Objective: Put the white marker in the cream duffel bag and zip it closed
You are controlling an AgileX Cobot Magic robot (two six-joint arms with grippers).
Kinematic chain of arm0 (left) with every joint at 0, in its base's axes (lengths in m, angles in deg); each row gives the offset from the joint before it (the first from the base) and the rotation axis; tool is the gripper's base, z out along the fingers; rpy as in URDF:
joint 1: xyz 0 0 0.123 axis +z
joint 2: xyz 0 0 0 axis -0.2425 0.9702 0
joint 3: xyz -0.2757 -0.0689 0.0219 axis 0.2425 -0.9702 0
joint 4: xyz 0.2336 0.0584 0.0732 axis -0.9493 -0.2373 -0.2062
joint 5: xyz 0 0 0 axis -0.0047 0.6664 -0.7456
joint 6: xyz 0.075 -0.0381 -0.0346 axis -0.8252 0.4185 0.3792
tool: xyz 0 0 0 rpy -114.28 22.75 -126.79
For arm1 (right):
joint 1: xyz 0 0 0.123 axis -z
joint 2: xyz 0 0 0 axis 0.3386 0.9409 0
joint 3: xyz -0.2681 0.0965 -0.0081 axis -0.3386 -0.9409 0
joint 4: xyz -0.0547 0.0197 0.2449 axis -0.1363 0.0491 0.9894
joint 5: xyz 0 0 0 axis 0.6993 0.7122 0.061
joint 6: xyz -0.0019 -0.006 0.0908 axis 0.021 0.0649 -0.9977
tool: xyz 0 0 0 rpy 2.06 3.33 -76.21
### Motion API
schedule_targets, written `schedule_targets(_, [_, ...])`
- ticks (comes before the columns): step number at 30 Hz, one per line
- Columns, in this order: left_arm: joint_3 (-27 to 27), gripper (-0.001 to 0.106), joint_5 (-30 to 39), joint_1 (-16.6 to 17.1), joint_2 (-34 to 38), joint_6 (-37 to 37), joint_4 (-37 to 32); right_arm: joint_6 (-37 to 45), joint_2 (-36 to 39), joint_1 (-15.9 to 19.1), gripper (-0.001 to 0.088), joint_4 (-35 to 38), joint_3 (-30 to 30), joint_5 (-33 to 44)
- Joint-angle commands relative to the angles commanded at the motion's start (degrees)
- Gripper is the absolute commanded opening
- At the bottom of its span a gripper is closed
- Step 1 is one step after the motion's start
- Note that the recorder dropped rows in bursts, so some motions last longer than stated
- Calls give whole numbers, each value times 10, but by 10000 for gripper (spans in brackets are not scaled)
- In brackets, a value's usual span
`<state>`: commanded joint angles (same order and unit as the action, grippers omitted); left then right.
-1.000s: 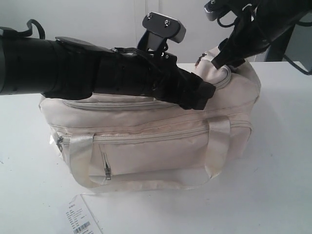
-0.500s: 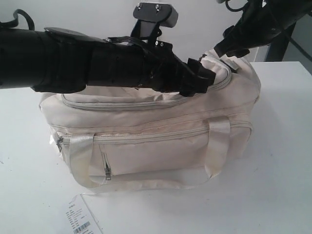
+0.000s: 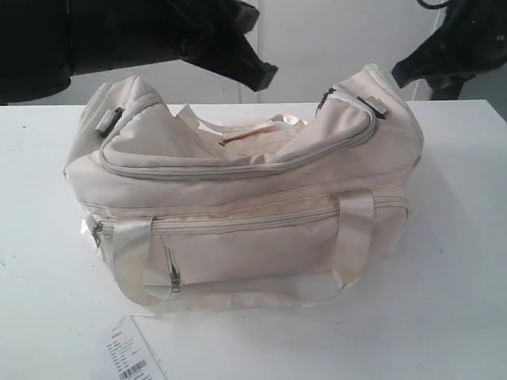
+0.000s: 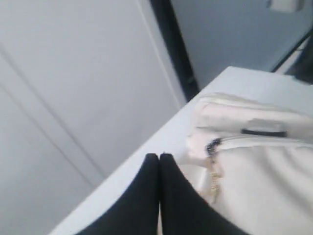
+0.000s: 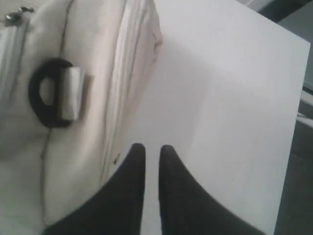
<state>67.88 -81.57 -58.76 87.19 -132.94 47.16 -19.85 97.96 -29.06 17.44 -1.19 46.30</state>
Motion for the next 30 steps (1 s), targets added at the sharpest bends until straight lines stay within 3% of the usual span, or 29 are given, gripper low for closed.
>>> schedule_targets(3, [0, 0, -117, 5, -5, 0, -6, 3, -9, 8, 0, 18, 0, -6])
schedule_targets(11, [0, 0, -118, 85, -35, 0, -6, -3, -51, 8, 0, 17, 0, -16])
schedule_targets(16, [-7, 0, 108, 201, -80, 0, 32, 14, -62, 8, 0, 27, -1, 40])
schedule_targets(19, [-21, 0, 230, 242, -96, 12, 32, 13, -62, 8, 0, 28, -1, 43])
schedule_targets(23, [-57, 0, 612, 302, -103, 35, 32, 13, -62, 8, 0, 31, -1, 56])
schedule_targets(24, [-57, 0, 671, 311, -103, 48, 22, 13, -62, 8, 0, 31, -1, 58])
schedule_targets(25, [-57, 0, 769, 328, -103, 85, -14, 13, -62, 8, 0, 31, -1, 59])
schedule_targets(27, [-57, 0, 870, 344, -103, 144, -104, 13, -62, 8, 0, 33, -1, 56])
schedule_targets(30, [-57, 0, 884, 344, -104, 242, -227, 13, -62, 8, 0, 42, -1, 49])
